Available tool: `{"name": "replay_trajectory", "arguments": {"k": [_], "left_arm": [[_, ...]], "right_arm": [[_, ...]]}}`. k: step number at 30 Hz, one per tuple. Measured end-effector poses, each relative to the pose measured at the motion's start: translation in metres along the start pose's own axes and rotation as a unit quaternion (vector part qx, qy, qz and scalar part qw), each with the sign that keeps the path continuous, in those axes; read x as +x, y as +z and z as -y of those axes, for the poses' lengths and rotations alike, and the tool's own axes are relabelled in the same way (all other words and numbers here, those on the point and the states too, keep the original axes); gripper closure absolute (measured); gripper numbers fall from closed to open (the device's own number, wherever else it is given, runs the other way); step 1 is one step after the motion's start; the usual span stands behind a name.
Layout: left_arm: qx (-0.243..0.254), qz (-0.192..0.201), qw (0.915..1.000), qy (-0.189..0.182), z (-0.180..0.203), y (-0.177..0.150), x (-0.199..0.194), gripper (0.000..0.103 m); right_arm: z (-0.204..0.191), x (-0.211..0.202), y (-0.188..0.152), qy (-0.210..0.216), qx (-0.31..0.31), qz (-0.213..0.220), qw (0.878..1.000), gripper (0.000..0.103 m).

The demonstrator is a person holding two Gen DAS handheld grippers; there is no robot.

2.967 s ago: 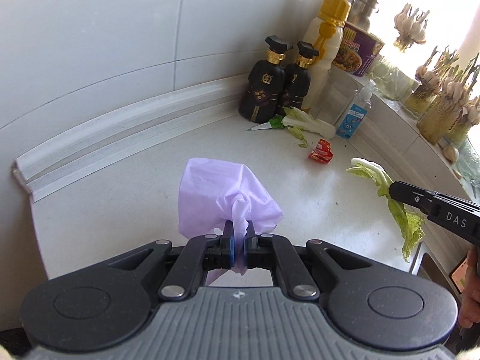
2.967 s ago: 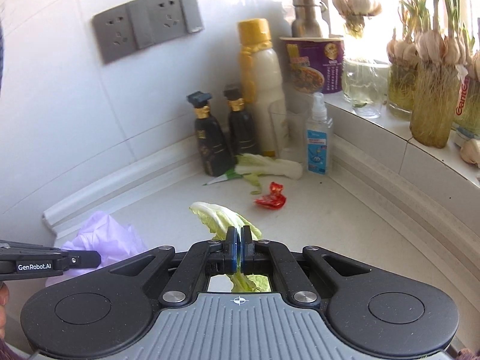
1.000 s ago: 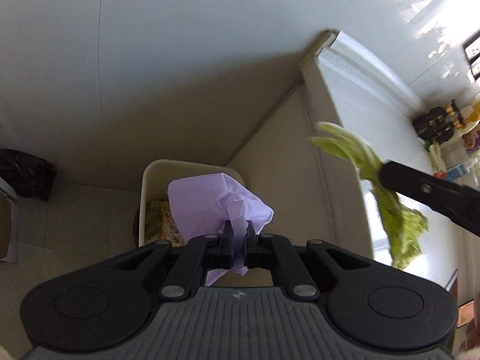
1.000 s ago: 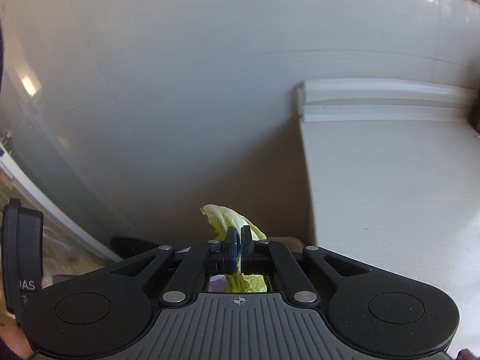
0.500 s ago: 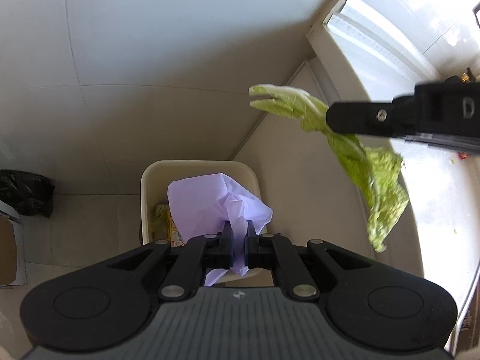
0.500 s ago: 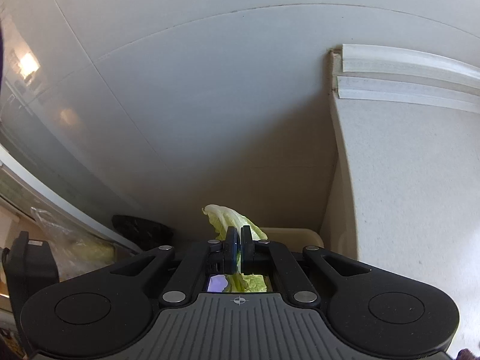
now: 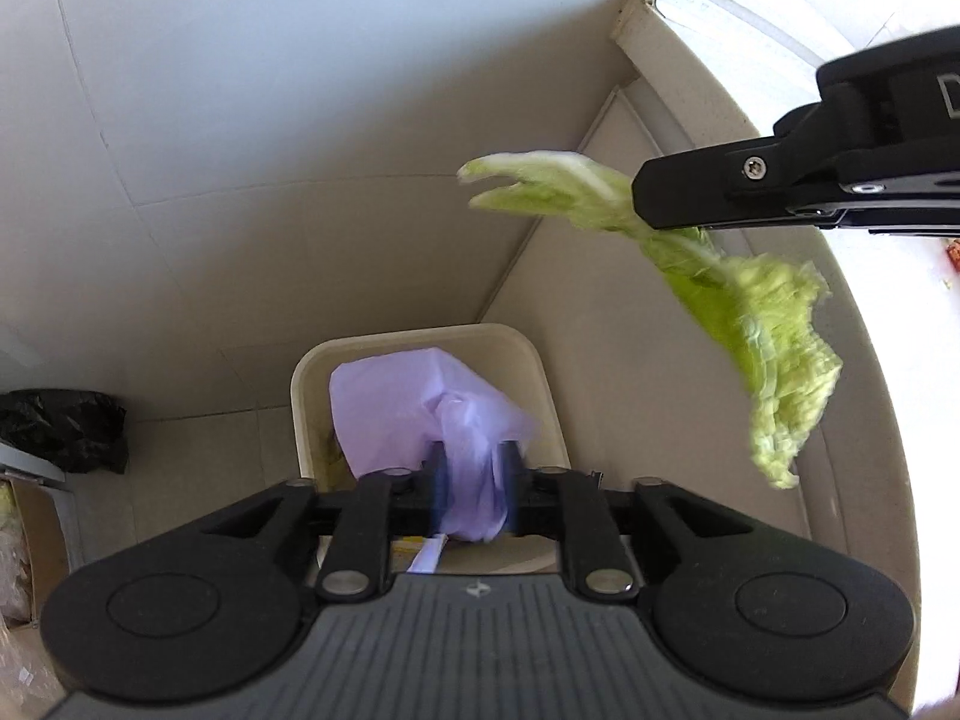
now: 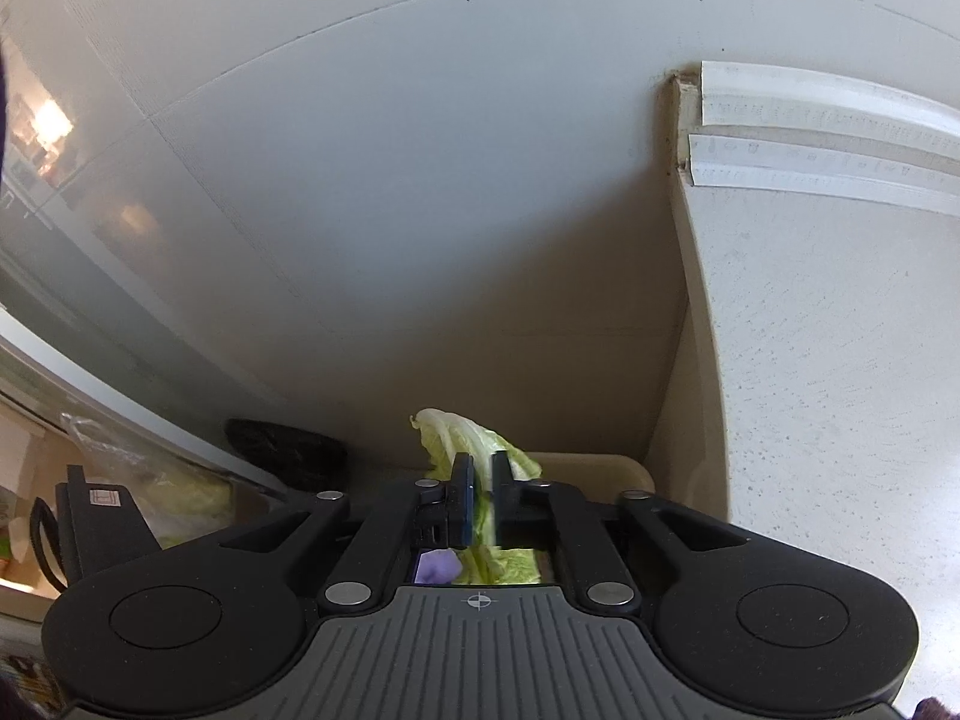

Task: Collect trash
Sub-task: 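Open both tools to drop the glove and cabbage leaf into the bin, then move both open tools back over the counter toward the red wrapper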

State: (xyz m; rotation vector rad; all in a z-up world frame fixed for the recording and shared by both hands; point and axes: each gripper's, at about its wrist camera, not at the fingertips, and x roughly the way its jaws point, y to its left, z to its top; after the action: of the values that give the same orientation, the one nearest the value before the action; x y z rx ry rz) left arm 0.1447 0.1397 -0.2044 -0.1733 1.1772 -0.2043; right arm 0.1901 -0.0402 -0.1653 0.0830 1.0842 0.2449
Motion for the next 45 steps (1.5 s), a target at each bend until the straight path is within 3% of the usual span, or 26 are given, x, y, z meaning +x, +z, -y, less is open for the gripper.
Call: {"name": "replay_trajectory", "arguments": {"k": [2, 6, 14, 21, 30, 39, 45], "left_arm": [[0.004, 0.003, 1.0000, 0.000, -0.001, -0.002, -0.002, 0.065], [0.005, -0.003, 1.0000, 0.004, 0.004, 0.003, 0.006, 0.048], [0.003, -0.008, 0.9999, 0.009, 0.008, 0.005, 0.010, 0.024], [0.022, 0.000, 0.9994, 0.026, 0.015, 0.005, 0.000, 0.006], [0.049, 0.014, 0.9980, 0.037, 0.021, 0.013, -0.019, 0.002], [0.056, 0.033, 0.9965, 0.052, 0.034, 0.032, -0.040, 0.001], [0.076, 0.052, 0.9948, 0.044, 0.068, 0.054, -0.048, 0.001]], "right_arm": [[0.007, 0.006, 0.003, 0.006, 0.008, -0.005, 1.000, 0.090], [0.009, 0.004, 0.003, 0.013, 0.016, -0.004, 1.000, 0.059], [0.011, 0.001, 0.007, 0.019, 0.019, -0.004, 1.000, 0.050], [0.015, -0.007, 0.010, 0.021, 0.006, 0.013, 1.000, 0.031], [0.031, -0.046, 0.004, 0.008, -0.008, 0.058, 0.998, 0.021], [0.061, -0.106, -0.003, -0.085, -0.075, 0.134, 0.985, 0.016], [0.117, -0.153, -0.015, -0.128, -0.060, 0.173, 0.975, 0.010]]}}
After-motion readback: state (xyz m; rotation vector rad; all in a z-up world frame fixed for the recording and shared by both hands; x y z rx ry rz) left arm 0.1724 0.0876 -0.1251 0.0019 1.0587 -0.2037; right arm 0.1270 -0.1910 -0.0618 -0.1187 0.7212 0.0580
